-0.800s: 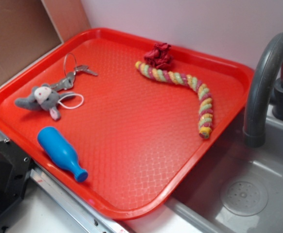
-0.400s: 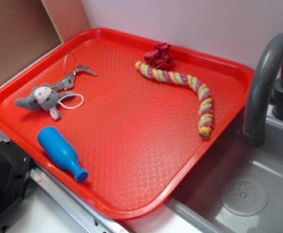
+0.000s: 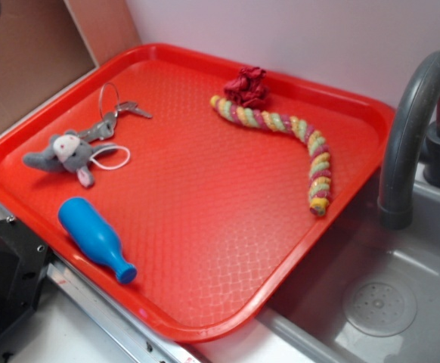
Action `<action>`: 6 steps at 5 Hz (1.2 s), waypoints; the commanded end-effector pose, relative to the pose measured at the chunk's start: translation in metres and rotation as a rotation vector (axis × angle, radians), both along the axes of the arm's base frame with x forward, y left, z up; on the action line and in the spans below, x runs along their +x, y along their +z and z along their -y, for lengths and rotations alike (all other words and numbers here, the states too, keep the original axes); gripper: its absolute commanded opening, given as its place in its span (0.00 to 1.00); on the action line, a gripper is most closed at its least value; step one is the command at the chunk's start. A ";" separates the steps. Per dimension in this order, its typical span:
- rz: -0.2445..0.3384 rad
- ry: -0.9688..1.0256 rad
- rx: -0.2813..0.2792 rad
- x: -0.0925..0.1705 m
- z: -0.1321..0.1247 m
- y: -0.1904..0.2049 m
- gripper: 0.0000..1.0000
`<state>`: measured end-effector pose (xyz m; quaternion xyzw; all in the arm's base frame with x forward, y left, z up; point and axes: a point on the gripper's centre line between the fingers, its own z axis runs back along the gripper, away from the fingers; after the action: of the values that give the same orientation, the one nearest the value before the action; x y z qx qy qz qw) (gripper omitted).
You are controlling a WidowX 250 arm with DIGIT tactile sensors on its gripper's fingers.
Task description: Grab the multicolored rope.
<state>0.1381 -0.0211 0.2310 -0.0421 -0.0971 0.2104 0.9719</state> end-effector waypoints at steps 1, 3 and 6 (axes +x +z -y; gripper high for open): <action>0.031 0.460 -0.030 0.073 0.012 -0.031 1.00; 0.024 0.715 -0.060 0.142 0.027 -0.066 1.00; -0.122 0.818 -0.122 0.169 0.082 -0.133 1.00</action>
<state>0.2991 -0.1125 0.0802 -0.0214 -0.0135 0.5834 0.8118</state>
